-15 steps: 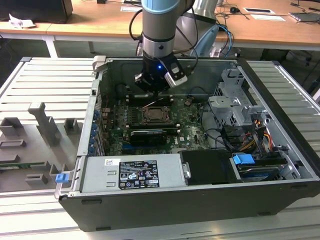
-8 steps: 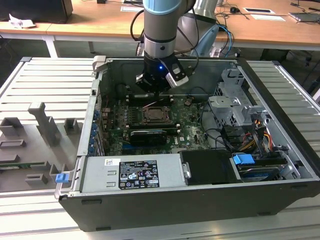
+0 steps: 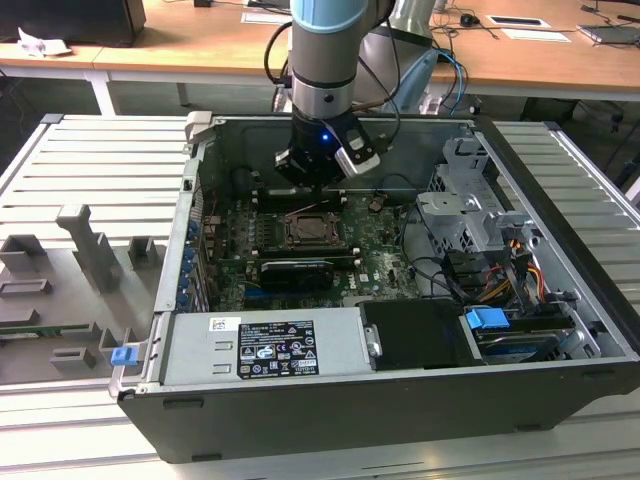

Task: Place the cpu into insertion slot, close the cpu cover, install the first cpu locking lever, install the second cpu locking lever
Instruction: 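Install the first cpu locking lever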

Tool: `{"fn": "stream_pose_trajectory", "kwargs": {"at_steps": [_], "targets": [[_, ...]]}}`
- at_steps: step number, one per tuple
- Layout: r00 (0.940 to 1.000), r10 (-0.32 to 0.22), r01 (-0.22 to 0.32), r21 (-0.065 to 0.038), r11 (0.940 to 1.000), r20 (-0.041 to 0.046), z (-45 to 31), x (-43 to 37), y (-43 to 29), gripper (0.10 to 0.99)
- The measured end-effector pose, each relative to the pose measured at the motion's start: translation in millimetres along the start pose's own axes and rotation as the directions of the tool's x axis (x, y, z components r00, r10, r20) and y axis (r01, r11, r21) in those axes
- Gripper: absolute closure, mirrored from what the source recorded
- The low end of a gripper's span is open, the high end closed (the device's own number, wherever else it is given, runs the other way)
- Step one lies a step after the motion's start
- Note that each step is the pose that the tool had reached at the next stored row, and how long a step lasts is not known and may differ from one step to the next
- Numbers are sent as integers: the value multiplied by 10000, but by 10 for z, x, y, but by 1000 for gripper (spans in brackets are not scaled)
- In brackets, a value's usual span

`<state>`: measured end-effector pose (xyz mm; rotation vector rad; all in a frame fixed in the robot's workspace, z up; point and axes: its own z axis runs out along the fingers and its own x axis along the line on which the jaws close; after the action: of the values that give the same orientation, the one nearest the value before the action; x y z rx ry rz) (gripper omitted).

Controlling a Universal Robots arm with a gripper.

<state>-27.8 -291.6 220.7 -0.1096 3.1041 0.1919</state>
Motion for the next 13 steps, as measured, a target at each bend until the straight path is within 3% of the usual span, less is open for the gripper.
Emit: {"fn": "stream_pose_trajectory", "kwargs": {"at_steps": [13], "targets": [[10000, 1, -1, 1, 10000, 0, 77, -47, -13, 980]]}}
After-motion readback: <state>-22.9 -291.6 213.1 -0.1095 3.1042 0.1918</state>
